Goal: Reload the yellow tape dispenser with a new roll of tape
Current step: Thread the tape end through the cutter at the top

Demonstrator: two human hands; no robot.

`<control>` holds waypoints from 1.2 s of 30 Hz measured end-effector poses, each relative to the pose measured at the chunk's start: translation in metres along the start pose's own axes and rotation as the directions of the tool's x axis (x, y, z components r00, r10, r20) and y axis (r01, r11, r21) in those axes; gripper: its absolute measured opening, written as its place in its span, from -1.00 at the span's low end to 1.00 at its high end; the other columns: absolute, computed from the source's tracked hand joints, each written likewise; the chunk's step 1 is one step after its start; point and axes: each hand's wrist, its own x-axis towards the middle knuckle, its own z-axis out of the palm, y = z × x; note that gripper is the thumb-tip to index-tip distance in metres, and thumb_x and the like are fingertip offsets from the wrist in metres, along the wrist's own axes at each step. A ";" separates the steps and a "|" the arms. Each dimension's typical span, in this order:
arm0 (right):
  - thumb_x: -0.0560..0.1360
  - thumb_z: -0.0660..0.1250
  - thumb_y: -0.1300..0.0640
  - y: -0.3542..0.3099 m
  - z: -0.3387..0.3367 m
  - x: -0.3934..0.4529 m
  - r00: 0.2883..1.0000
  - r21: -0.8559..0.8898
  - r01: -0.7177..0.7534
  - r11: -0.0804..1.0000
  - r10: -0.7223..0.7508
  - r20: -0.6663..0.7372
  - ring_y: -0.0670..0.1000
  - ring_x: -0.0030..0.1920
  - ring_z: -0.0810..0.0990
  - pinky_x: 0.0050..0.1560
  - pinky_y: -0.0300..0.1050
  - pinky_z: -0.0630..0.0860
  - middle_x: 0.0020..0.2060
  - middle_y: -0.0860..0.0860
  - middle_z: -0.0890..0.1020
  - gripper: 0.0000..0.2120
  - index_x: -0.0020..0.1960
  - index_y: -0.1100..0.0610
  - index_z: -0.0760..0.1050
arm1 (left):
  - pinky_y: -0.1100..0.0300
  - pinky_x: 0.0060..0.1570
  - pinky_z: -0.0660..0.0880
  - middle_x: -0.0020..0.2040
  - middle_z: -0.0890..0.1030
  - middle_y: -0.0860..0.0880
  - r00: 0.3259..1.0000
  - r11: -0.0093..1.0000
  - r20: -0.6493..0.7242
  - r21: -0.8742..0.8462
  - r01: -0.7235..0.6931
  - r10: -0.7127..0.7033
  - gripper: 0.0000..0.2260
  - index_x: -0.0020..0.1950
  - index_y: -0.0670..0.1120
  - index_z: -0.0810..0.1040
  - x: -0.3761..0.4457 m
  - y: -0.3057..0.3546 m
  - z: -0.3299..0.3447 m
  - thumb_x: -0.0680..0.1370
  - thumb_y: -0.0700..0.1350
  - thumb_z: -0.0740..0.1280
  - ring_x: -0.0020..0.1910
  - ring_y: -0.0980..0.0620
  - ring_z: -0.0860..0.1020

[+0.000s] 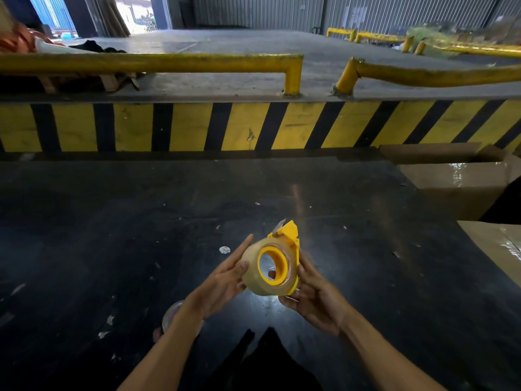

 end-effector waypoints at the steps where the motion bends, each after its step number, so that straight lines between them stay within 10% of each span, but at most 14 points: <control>1: 0.63 0.21 0.07 0.001 0.000 0.000 1.000 -0.011 0.015 1.000 -0.015 0.004 0.14 0.07 0.62 0.12 0.09 0.52 0.31 0.11 0.58 -0.59 0.44 -0.23 0.38 | -0.14 0.46 0.40 0.43 0.56 0.11 1.000 1.000 -0.005 0.028 0.001 -0.001 -0.23 0.56 0.23 0.22 -0.001 0.002 -0.004 0.44 0.13 0.53 0.42 -0.01 0.53; 7: 0.51 0.36 0.10 -0.004 0.007 0.009 0.989 -0.099 0.114 0.988 -0.122 -0.078 0.20 0.11 0.60 0.11 0.10 0.50 0.19 0.12 0.67 -0.49 0.42 -0.22 0.41 | -0.23 0.49 0.34 0.51 0.45 -0.02 0.986 0.937 -0.112 0.339 -0.079 0.124 -0.42 0.49 0.45 0.26 -0.001 0.015 -0.018 0.61 -0.08 0.30 0.47 -0.05 0.46; 13: 0.45 0.47 0.07 0.008 0.012 0.022 0.928 -0.382 0.253 0.889 -0.335 -0.165 0.18 0.06 0.69 0.05 0.14 0.64 0.02 0.21 0.69 -0.42 0.40 -0.26 0.41 | 0.04 0.24 0.47 0.07 0.47 -0.03 0.839 0.519 -0.216 0.850 -0.091 0.500 -0.52 0.48 0.41 0.26 0.009 0.013 0.029 0.65 0.00 0.27 0.06 0.01 0.45; 26: 0.61 0.20 0.38 0.024 0.011 0.021 0.866 -0.700 0.347 0.624 -0.500 -0.016 0.01 0.26 0.55 0.10 -0.12 0.64 0.34 -0.05 0.45 -0.37 0.44 -0.26 0.28 | 0.06 0.21 0.63 0.47 0.51 0.03 0.863 0.673 -0.165 0.700 -0.238 0.477 -0.16 0.46 0.59 0.05 0.016 -0.017 0.046 0.61 -0.29 0.31 0.19 0.08 0.66; 33: 0.63 0.22 0.05 -0.039 0.027 0.023 0.751 -0.783 0.298 0.546 -0.641 -0.161 -0.01 0.07 0.62 0.01 -0.07 0.58 0.10 -0.03 0.62 -0.74 0.30 -0.12 0.46 | 0.13 0.19 0.61 0.25 0.63 0.03 0.834 0.692 -0.221 0.681 -0.240 0.506 -0.23 0.54 0.47 0.06 0.010 -0.029 0.045 0.62 -0.23 0.31 0.10 0.10 0.68; 36: 0.61 0.25 -0.03 -0.088 0.042 0.034 0.851 -0.798 0.212 0.565 -0.508 -0.134 -0.02 0.10 0.58 -0.06 -0.24 0.48 0.11 -0.03 0.60 -0.66 0.32 0.07 0.50 | -0.09 0.25 0.60 0.36 0.53 0.13 0.843 0.671 -0.189 0.700 -0.245 0.504 -0.29 0.59 0.37 0.06 0.009 -0.029 0.049 0.60 -0.13 0.29 0.20 -0.04 0.65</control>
